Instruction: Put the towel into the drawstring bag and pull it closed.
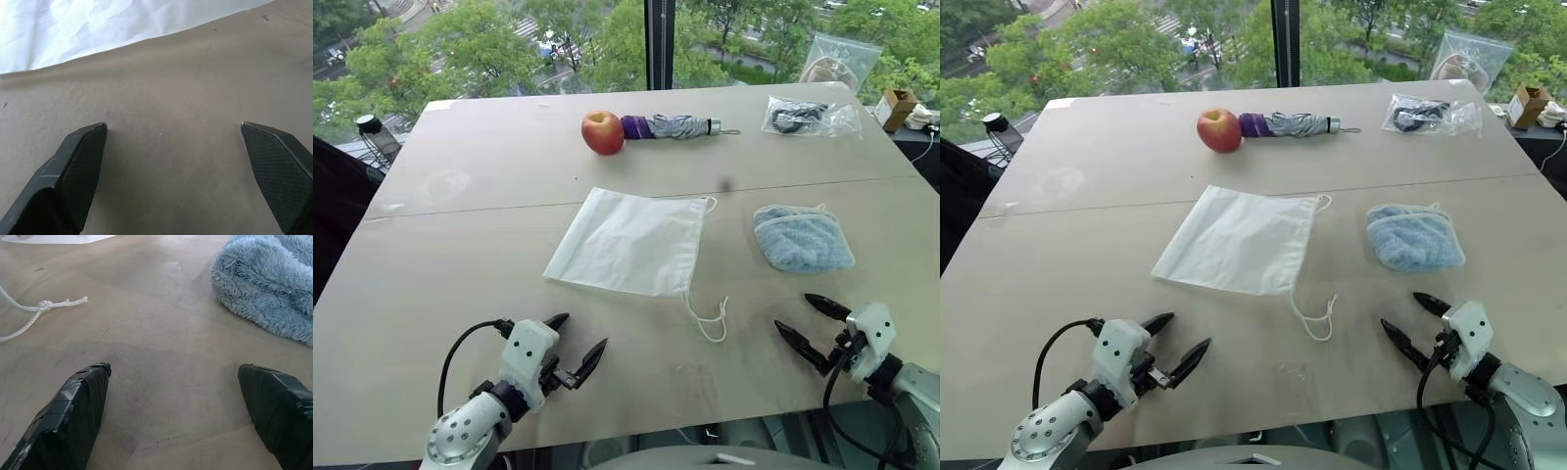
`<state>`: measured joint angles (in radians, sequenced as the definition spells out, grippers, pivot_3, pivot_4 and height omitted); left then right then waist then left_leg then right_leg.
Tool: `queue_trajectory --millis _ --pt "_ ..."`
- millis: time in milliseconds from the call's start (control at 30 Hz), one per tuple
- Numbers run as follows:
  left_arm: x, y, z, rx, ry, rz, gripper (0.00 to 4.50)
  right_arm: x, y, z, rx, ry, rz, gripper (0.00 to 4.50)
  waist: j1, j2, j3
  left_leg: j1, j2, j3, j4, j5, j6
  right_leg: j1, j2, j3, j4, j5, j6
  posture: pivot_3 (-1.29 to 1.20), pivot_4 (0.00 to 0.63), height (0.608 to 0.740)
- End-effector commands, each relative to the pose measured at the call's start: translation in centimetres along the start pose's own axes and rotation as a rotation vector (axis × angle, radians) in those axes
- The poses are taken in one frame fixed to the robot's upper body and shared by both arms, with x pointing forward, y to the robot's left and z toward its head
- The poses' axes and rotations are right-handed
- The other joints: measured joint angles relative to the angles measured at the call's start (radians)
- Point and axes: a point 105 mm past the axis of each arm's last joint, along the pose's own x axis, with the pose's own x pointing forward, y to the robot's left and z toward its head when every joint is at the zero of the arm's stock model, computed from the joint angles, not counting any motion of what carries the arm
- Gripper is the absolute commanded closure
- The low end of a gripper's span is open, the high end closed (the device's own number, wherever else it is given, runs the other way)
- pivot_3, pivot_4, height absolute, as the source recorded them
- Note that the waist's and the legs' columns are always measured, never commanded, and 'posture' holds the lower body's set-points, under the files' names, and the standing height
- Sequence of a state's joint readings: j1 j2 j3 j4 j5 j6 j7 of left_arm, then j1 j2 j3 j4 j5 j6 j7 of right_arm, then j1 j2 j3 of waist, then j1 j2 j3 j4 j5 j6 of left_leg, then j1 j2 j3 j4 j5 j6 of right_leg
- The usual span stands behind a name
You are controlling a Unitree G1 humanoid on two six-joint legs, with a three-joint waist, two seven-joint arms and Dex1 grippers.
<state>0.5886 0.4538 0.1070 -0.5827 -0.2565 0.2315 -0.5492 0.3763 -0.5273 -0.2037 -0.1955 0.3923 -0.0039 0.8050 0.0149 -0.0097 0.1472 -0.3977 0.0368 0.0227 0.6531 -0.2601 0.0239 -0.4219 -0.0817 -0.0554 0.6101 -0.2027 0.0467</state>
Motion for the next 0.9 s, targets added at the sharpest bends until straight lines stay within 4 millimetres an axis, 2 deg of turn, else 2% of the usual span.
queue_trajectory --millis 33,133,233,533,700,900 --pt "0.8 -1.1 -0.1 0.005 -0.008 -0.041 0.0 -0.6 -1.5 1.1 -0.037 -0.004 -0.015 0.05 0.0 0.0 0.0 0.0 0.0 0.0 0.0 0.0 0.0 0.0 0.0 0.0 0.0 0.0 0.0 0.0 0.15 0.74" --pt "2.1 -2.2 -0.1 0.001 -0.032 -0.087 0.0 -1.1 -2.5 1.6 -0.058 0.021 -0.025 0.05 0.003 0.003 0.001 0.0 -0.001 0.002 0.002 0.0 0.0 0.0 0.0 0.004 0.001 0.0 0.0 0.0 0.15 0.74" --pt "2.8 -2.2 0.3 0.014 -0.052 -0.089 0.0 -1.1 -2.7 1.5 -0.032 0.027 -0.01 0.05 0.002 0.002 0.0 0.001 -0.001 0.001 0.005 0.0 0.0 0.004 0.002 0.004 0.001 0.0 0.0 0.0 0.15 0.74" --pt "3.7 -3.5 2.8 0.038 -0.104 -0.143 0.0 0.1 -3.2 1.6 -0.033 0.009 0.015 0.05 0.001 0.002 0.001 0.001 0.0 0.0 0.007 0.0 0.0 0.004 0.004 0.005 0.003 0.001 -0.001 0.0 0.15 0.74" --pt "3.8 -4.7 5.2 0.036 -0.15 -0.219 0.0 0.9 -2.3 1.9 -0.004 -0.031 0.053 0.05 0.001 0.001 0.002 0.001 0.0 0.0 0.009 0.0 0.0 0.003 0.005 0.005 0.007 0.0 -0.001 0.0 0.15 0.74" --pt "4.8 -5.9 8.8 -0.003 -0.226 -0.339 0.0 2.2 -0.3 3.9 0.059 -0.11 0.189 0.05 0.0 0.002 0.003 0.002 0.001 -0.002 0.016 0.0 0.0 0.003 0.007 0.009 0.015 0.0 -0.001 0.0 0.15 0.74"
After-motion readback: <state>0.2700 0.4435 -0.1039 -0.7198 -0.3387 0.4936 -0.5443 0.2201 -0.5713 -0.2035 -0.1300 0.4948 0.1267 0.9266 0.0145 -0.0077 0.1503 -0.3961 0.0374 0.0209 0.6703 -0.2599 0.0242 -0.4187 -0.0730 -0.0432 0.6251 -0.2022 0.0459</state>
